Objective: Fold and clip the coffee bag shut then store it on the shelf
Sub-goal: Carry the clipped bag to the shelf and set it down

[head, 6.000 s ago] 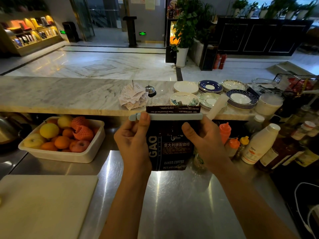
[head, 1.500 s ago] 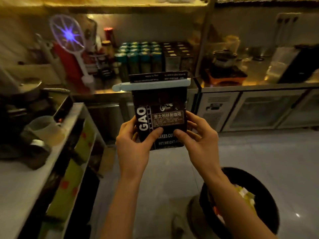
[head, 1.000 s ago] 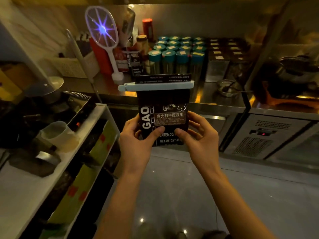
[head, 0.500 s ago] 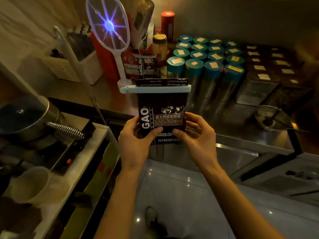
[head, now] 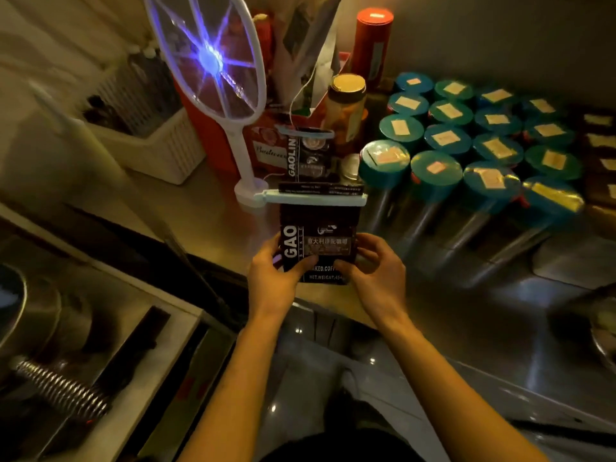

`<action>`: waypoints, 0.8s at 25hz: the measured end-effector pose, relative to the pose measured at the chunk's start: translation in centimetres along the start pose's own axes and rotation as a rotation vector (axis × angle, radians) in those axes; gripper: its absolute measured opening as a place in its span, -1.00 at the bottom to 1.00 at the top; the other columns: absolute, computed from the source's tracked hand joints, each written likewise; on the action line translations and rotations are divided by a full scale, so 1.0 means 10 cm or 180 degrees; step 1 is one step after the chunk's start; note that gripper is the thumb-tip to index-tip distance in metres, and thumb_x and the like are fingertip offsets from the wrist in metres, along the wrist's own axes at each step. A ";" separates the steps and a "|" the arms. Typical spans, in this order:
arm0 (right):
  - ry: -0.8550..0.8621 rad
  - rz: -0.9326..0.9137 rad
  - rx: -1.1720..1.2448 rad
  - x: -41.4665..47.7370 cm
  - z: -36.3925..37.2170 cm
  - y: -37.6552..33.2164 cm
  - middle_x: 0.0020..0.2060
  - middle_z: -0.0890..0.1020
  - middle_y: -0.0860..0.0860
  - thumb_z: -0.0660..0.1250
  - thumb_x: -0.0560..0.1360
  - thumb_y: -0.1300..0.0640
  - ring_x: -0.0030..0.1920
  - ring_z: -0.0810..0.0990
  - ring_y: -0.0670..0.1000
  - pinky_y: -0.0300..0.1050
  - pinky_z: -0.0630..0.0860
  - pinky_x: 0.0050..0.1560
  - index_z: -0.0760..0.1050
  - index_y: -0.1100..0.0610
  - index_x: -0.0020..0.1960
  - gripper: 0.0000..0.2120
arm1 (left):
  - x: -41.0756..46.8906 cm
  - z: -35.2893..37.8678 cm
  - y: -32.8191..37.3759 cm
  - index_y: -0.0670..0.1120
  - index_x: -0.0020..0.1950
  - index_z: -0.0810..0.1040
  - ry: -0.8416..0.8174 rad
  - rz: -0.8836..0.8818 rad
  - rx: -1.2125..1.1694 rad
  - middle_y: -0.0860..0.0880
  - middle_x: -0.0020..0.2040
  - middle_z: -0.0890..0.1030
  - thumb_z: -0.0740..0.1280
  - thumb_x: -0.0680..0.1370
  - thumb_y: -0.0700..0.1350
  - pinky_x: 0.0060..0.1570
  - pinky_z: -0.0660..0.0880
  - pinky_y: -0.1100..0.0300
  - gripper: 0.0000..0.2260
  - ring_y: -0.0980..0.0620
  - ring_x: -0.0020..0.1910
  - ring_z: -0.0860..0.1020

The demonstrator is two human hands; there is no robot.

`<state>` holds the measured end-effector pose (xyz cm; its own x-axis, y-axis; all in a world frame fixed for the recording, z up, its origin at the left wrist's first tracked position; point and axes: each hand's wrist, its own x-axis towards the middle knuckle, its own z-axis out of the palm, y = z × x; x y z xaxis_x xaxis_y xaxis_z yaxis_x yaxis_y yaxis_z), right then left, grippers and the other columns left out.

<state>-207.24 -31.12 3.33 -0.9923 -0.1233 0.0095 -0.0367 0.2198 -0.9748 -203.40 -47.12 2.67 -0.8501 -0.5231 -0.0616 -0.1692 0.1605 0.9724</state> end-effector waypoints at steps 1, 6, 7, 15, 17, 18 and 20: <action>-0.0067 0.0033 -0.0023 0.16 0.03 0.06 -0.01 0.57 -0.26 0.53 0.37 0.22 -0.01 0.54 -0.44 -0.49 0.52 -0.07 0.48 -0.01 0.20 -0.54 | 0.15 0.07 -0.04 -0.06 0.31 0.52 -0.0021 -0.0068 0.0025 -0.06 0.21 0.62 0.56 0.38 -0.15 0.08 0.57 0.15 -0.48 -0.01 0.18 0.59; -0.0223 0.0269 -0.0208 0.96 0.17 0.39 0.13 0.61 -0.01 0.50 0.39 0.27 0.05 0.58 -0.18 -0.47 0.54 -0.11 0.46 0.10 0.28 -0.50 | 0.88 0.33 -0.20 -0.11 0.29 0.53 -0.0216 -0.0243 0.0324 -0.07 0.19 0.63 0.56 0.39 -0.14 0.10 0.56 0.14 -0.51 -0.02 0.16 0.59; -0.0275 0.0328 -0.0313 1.10 0.22 0.43 0.15 0.60 0.00 0.49 0.40 0.27 0.09 0.58 -0.14 -0.42 0.56 -0.07 0.45 0.10 0.29 -0.50 | 1.02 0.36 -0.23 -0.13 0.30 0.52 -0.0208 -0.0334 0.0348 -0.08 0.19 0.62 0.56 0.39 -0.15 0.12 0.55 0.12 -0.50 -0.04 0.16 0.58; -0.0441 0.0801 -0.0555 1.94 0.70 0.61 0.19 0.62 0.04 0.46 0.43 0.26 0.21 0.57 -0.01 -0.05 0.53 0.24 0.45 0.08 0.29 -0.54 | 2.04 0.43 -0.57 -0.13 0.35 0.46 -0.0472 -0.0875 0.0264 -0.10 0.25 0.60 0.51 0.43 -0.20 0.25 0.52 -0.09 -0.48 -0.05 0.23 0.56; -0.0390 0.0941 -0.0676 2.04 0.83 0.62 0.21 0.61 0.07 0.44 0.44 0.27 0.23 0.56 0.01 -0.15 0.48 0.19 0.44 0.12 0.31 -0.54 | 2.25 0.41 -0.69 -0.10 0.34 0.48 -0.0632 -0.0860 0.0330 -0.09 0.22 0.62 0.51 0.43 -0.19 0.24 0.53 -0.11 -0.50 -0.05 0.22 0.58; -0.0319 0.0998 -0.0746 2.12 0.93 0.64 0.22 0.60 0.08 0.43 0.45 0.28 0.25 0.55 0.02 -0.17 0.46 0.17 0.44 0.12 0.32 -0.54 | 2.39 0.40 -0.78 -0.09 0.33 0.48 -0.0739 -0.0886 0.0385 -0.09 0.21 0.63 0.50 0.44 -0.20 0.24 0.53 -0.10 -0.52 -0.07 0.22 0.58; -0.0303 0.1055 -0.0804 2.17 0.95 0.67 0.25 0.59 0.08 0.38 0.49 0.27 0.29 0.53 0.05 -0.16 0.44 0.18 0.43 0.12 0.34 -0.57 | 2.44 0.42 -0.82 -0.11 0.32 0.48 -0.0836 -0.0898 0.0424 -0.12 0.22 0.62 0.46 0.48 -0.22 0.24 0.52 -0.04 -0.58 -0.09 0.23 0.58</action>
<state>-227.93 -41.54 -5.08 -0.9404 -0.0923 -0.3274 0.2429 0.4915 -0.8363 -224.84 -57.72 -7.73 -0.8565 -0.3333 -0.3941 -0.4626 0.1573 0.8725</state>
